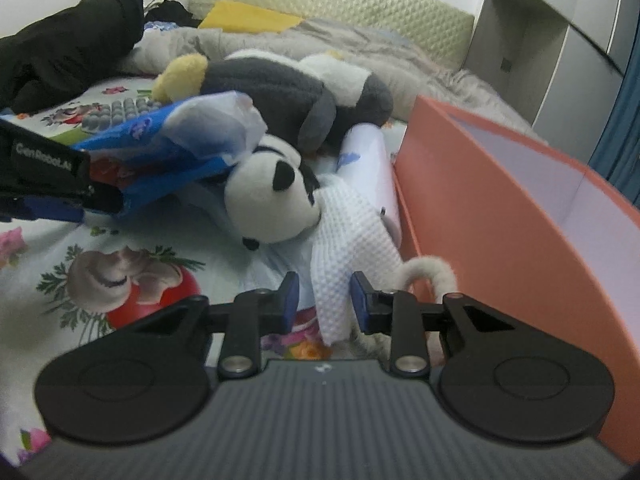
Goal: Organize soft objects
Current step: 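Close the left tool on the blue packet while the right tool grasps the white towel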
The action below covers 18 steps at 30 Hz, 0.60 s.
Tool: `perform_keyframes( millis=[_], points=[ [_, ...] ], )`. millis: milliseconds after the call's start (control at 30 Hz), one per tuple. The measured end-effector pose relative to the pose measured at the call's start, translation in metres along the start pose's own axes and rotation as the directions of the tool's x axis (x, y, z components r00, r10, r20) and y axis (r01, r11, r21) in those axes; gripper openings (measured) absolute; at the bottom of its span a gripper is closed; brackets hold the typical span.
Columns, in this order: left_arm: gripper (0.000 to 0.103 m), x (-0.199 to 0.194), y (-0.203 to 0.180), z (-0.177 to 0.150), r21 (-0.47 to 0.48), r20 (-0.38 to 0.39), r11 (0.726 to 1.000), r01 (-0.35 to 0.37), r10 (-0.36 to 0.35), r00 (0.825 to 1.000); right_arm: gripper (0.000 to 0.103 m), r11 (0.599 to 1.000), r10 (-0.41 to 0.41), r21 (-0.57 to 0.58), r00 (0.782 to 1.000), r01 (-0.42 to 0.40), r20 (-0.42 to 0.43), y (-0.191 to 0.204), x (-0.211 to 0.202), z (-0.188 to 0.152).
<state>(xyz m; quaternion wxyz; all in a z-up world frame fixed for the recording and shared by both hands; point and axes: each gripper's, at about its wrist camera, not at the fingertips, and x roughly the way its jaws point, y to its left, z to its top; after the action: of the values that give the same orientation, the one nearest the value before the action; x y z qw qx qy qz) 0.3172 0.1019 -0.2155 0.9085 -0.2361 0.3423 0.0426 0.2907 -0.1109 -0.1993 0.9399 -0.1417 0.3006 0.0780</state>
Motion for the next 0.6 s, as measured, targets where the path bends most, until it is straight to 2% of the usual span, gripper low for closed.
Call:
perform_keyframes(
  millis=[67,167,233,267,333,400,600],
  points=[
    [0.031,0.002,0.000,-0.001,-0.013,-0.007,1.000,0.014,-0.014,1.000,0.016,1.000,0.008,0.005,1.000,-0.008,-0.017,-0.001,0.002,-0.001],
    [0.016,-0.001,-0.003,-0.002,-0.009,0.009,1.000,0.020,-0.020,1.000,0.006,1.000,0.013,0.007,1.000,-0.013,-0.018,0.000,0.000,-0.001],
    [0.012,-0.012,-0.003,-0.003,-0.009,0.077,0.999,0.036,-0.035,0.996,0.004,1.000,0.012,0.008,1.000,-0.012,-0.011,0.000,-0.004,0.000],
    [0.006,-0.017,-0.006,-0.003,0.005,0.094,1.000,0.031,-0.031,0.995,0.004,1.000,0.017,0.011,1.000,-0.016,-0.009,-0.001,-0.006,0.000],
    [0.005,-0.024,-0.011,-0.003,0.030,0.108,0.999,0.016,-0.019,0.994,0.004,0.999,0.029,0.017,1.000,-0.029,-0.005,-0.001,-0.012,0.002],
    [0.004,-0.032,-0.012,-0.004,0.027,0.109,0.999,0.040,-0.043,0.993,0.004,0.999,0.038,0.011,0.999,-0.038,0.004,0.001,-0.018,0.003],
    [0.002,-0.061,-0.013,-0.009,0.038,0.133,0.998,0.046,-0.051,0.990,0.004,0.998,0.065,0.019,0.997,-0.066,0.030,0.004,-0.041,0.008]
  ],
)
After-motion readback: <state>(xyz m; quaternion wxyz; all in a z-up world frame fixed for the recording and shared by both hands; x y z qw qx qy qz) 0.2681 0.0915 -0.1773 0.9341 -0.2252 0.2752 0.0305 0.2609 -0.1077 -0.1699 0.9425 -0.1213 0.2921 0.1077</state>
